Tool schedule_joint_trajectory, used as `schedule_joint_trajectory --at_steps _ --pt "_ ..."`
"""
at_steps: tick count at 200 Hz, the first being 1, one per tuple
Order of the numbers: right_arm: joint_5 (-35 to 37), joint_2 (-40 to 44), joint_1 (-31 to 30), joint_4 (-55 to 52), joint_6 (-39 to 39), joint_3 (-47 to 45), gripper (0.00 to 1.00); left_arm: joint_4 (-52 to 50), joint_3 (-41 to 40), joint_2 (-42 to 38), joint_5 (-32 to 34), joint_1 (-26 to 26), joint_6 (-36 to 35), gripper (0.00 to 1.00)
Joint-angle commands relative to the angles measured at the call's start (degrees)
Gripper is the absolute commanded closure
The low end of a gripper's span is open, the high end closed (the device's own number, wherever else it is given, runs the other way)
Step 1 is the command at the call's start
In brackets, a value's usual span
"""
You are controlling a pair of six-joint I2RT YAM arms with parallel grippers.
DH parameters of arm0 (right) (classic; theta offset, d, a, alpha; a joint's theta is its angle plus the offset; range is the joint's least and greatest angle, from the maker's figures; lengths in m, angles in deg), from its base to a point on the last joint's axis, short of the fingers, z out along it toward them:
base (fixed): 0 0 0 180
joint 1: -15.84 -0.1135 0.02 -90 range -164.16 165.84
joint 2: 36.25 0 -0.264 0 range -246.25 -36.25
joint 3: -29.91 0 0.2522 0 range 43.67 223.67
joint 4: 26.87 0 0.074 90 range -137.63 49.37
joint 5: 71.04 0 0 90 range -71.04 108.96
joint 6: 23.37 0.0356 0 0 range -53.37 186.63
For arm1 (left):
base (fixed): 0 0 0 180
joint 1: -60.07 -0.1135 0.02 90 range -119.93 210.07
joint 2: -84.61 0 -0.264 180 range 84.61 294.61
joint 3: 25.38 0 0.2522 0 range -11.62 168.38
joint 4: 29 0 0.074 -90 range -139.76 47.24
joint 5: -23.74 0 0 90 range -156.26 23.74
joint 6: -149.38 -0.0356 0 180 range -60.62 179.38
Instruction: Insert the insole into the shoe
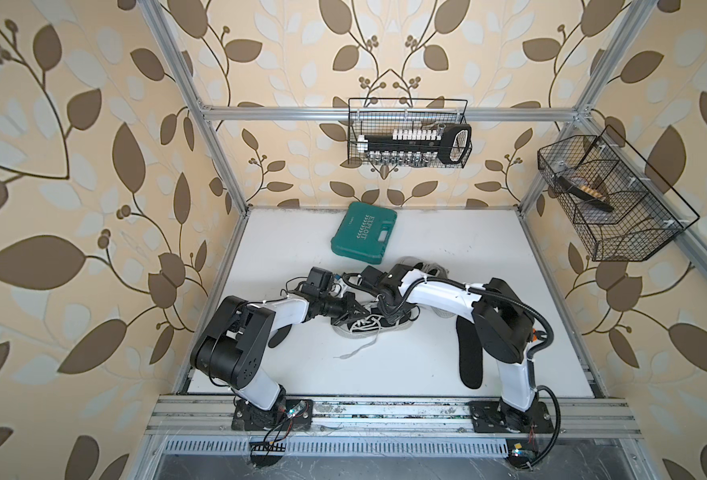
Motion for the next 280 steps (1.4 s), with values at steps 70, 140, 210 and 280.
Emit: schedule_joint_trajectory --at_steps 70,140,210,280 --pt "-6.5 11.4 5.1 2.7 1.2 -5.0 1.0 -15.1 4.8 -3.0 8.6 -0.1 -6.1 1.0" --pt "-17.6 24.8 10.6 5.4 3.9 -11.1 1.0 -40.8 18.2 -4.2 31.0 0.0 -17.3 1.0" --pt "-19.1 28.5 16.0 5.9 0.1 -14.8 1.0 -45.1 30.1 11.2 39.7 6.1 -17.5 1.0" --pt "-20.5 28.2 16.3 6.8 -1.3 -15.8 0.99 -43.3 38.8 24.1 38.8 14.0 -14.3 0.66"
